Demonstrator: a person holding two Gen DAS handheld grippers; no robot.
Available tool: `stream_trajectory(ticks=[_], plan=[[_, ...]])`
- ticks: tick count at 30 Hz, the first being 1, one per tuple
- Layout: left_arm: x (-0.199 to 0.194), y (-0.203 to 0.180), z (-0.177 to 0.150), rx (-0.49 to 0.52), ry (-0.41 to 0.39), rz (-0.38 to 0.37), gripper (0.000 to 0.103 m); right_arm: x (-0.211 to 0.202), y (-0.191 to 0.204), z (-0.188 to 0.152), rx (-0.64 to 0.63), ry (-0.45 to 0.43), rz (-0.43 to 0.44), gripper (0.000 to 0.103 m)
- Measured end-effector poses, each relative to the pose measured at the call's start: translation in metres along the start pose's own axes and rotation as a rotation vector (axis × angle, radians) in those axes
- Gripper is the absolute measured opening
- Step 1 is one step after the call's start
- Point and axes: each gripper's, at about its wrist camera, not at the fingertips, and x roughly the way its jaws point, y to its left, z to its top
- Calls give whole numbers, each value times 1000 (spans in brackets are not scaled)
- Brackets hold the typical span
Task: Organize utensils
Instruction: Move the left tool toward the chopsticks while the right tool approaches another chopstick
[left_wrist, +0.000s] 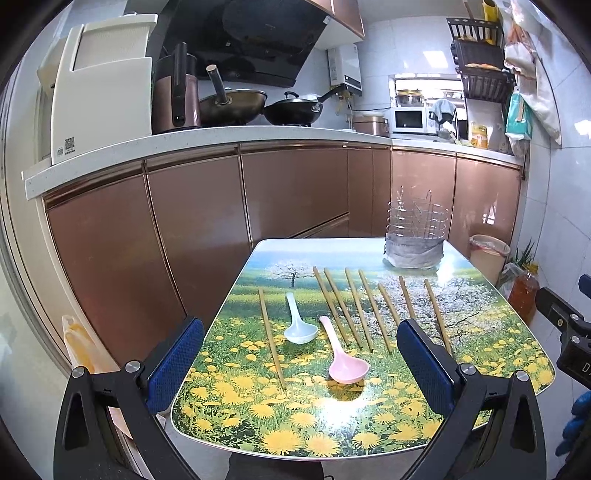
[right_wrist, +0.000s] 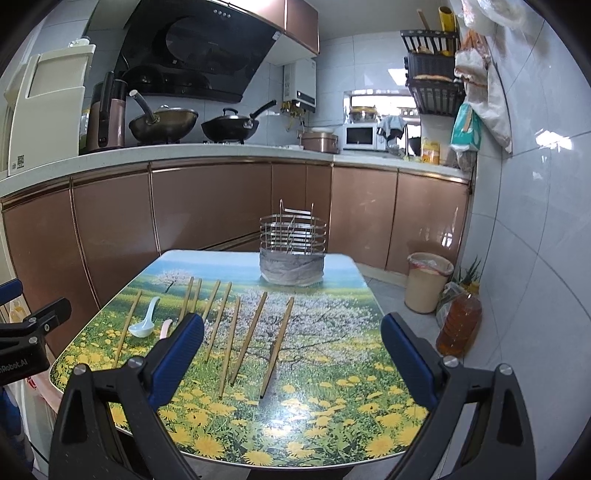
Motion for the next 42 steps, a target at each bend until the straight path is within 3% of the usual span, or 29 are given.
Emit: stream_trajectory(ticks=[4,7,12,19,23,28,32,34,36,39,42], plan=[[4,8,12,-12,-3,18,103,9,-7,5,2,29,-2,98],[7,26,38,-40,-2,14,103,11,-17,24,-6,20,-2,98],[16,54,101,-34,12,6,103,6,-32,79,-6,-41,19,98],[43,66,166,-50,59,-37,103,15,-34,159,-27,-84,93,96],[68,67,181,-52,109,-36,103,41,-29,184,-45,-53,131,96],[124,68,182,-53,239,-20,102,88,-25,187,-44,40,163,95],[172,65,171,-57,337,-50,90,135,-25,173,-14,146,202,93],[197,62,165,-62,391,-71,81,156,-25,164,-1,193,222,90],[218,57,159,-66,439,-87,75,173,-21,156,3,236,246,78],[253,49,146,-72,522,-119,65,202,-14,141,2,313,274,50],[287,41,134,-82,608,-138,63,224,-9,128,7,375,290,40]])
